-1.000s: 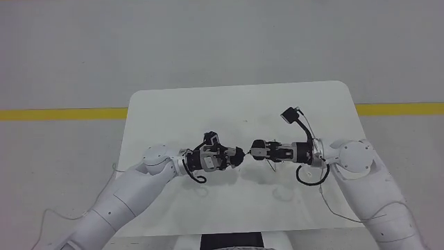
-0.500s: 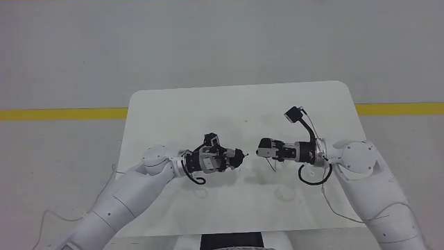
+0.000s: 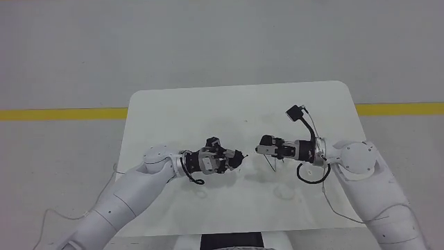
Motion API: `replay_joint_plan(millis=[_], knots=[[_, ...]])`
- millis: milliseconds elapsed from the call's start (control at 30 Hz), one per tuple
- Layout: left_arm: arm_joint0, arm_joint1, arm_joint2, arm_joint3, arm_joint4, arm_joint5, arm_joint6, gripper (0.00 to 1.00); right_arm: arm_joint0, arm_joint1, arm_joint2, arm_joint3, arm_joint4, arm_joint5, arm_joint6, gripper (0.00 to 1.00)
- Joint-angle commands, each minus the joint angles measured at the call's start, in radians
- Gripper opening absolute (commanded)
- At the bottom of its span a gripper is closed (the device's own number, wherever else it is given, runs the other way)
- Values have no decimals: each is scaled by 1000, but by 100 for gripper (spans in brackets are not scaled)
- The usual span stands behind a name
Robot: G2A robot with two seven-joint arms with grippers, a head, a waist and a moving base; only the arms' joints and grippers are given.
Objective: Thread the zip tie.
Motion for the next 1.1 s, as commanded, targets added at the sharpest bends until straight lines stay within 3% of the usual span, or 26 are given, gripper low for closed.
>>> replay_joint_plan(millis=[0,233,500,533,567,600,733,900,1067], knots=[[0,0,0,0,0,0,0,0,0,0,0,0,0,0,0,100],[15,7,-8,-47,126,-76,110,0,-6,2,-9,17,-27,7,-40,100],[44,17,-37,-81,129,-54,173,0,9,9,-24,-1,-129,0,-46,99],[47,18,-40,-85,130,-53,174,0,8,10,-25,-1,-133,0,-49,82],[49,19,-43,-88,130,-51,174,0,9,11,-26,-3,-136,0,-50,55],[53,21,-47,-90,133,-51,178,0,10,12,-28,-5,-138,0,-48,49],[63,24,-55,-99,125,-37,176,0,18,15,-41,-28,-146,0,-39,35],[64,24,-58,-91,74,25,155,0,24,19,-60,-74,-196,0,-56,13],[57,22,-55,-80,44,66,139,0,24,28,-78,-89,-236,0,-82,1]])
